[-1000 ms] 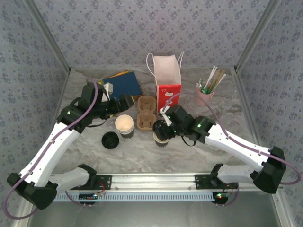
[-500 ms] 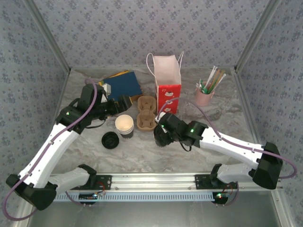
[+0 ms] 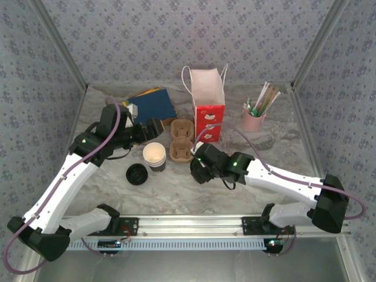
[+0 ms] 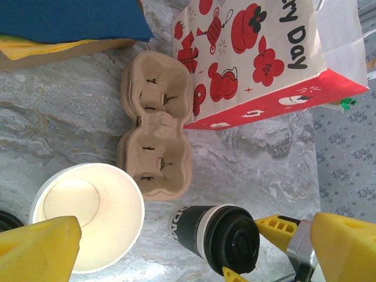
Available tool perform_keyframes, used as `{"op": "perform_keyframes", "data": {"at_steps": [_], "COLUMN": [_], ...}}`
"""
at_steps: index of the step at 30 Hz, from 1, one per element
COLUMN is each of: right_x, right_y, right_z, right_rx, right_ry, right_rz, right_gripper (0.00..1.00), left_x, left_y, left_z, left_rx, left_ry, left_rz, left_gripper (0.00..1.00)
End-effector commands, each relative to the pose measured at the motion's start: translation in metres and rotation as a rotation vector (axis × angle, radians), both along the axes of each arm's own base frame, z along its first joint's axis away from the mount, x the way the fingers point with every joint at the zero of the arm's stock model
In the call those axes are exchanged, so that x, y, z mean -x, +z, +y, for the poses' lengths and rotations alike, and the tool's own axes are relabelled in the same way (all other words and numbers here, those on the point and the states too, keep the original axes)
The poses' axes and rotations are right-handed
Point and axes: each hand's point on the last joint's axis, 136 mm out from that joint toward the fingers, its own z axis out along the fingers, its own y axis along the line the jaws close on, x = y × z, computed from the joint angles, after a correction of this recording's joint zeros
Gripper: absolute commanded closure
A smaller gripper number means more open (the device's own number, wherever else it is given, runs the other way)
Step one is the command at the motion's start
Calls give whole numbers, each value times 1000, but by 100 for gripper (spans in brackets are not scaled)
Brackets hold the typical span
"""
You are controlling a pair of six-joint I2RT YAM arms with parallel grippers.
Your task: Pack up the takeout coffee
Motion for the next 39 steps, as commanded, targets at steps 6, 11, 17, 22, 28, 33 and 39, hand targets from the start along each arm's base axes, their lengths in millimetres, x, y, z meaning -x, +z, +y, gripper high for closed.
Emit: {"op": "perform_keyframes", "data": {"at_steps": [6,11,17,22,28,33,39], "right_x": [3,4,4,4,1,-1,-6], "right_y": [-7,-11,-15,-16,-11,-3,3], "right_z": [-2,-3,-5,-5,-6,-5,-5], "right_rx": [10,19,29,29,28,15,-5], "right_ry": [-12,-19,-25,-30,-36,-38,-43], "right_rz": [5,14,19,20,8,-1,-4], "right_gripper": [26,25,25,24,24,24,24], "left_x": [2,3,3,3,3,2,2], "left_y": [1,1,0,1,2,3,4], "left_z": [3,3,2,1,1,0,-1], "left_rx": [-11,-10,-6,-1,0,4,6], "left_ry": [1,1,0,-3,-4,-7,-8], "left_rz": [-12,-9,-6,-7,-8,-8,-9], "left_gripper": [0,0,0,0,0,0,0]}}
